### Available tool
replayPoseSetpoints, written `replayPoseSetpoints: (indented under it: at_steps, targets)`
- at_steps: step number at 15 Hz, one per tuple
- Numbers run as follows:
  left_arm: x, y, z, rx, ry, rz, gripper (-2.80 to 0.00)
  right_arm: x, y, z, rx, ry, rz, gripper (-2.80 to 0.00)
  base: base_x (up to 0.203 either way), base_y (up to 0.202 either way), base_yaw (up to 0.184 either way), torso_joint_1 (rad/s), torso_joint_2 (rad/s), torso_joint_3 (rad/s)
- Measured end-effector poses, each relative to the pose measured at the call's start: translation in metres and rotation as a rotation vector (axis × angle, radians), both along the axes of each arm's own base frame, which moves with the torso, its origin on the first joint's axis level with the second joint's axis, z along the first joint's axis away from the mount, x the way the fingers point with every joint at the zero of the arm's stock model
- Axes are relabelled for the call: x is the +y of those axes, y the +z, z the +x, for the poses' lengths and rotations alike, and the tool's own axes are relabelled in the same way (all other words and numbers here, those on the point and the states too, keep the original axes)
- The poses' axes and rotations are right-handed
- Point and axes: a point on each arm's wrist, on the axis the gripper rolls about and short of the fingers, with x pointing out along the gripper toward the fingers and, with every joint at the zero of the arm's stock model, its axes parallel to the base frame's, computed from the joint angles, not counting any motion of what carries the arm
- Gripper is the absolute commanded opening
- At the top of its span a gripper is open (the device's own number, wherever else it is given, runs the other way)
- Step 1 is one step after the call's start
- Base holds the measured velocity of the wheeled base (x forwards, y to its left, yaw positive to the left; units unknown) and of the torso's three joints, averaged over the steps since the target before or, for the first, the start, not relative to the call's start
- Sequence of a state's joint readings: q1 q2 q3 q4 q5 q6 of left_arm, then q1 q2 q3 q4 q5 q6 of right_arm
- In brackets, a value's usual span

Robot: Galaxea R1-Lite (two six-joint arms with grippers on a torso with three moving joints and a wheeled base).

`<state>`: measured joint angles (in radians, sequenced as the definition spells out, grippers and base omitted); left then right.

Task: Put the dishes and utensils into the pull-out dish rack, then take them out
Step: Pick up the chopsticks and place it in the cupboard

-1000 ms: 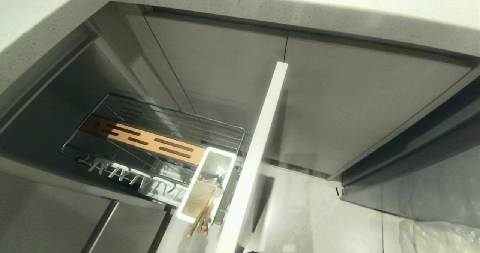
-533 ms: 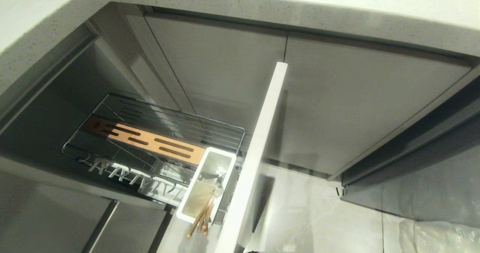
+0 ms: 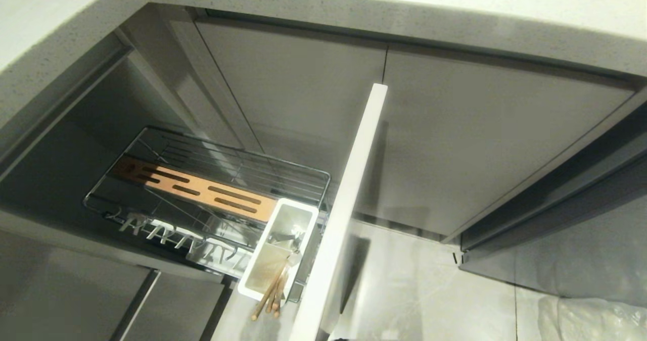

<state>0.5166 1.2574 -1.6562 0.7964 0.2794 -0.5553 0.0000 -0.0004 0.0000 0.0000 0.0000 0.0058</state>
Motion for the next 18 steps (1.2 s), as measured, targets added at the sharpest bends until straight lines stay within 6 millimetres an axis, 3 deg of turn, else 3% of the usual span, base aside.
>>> replayPoseSetpoints:
  at_steps: [9,13,16,18]
  targets:
    - [-0.003,0.008,-0.005,-0.033,-0.002,0.021,-2.8,0.0,0.0,0.0,0.0,0.0,0.0,-2.8,0.0,0.0,0.0,0.0,0.0,0.0]
    - [-0.02,0.046,-0.026,-0.219,-0.05,0.127,-2.8,0.0,0.0,0.0,0.0,0.0,0.0,-2.8,0.0,0.0,0.0,0.0,0.0,0.0]
    - [-0.042,0.073,-0.042,-0.415,-0.2,0.187,-2.8,0.0,0.0,0.0,0.0,0.0,0.0,-2.8,0.0,0.0,0.0,0.0,0.0,0.0]
    - [-0.055,0.08,-0.052,-0.491,-0.345,0.175,-2.8,0.0,0.0,0.0,0.0,0.0,0.0,-2.8,0.0,0.0,0.0,0.0,0.0,0.0]
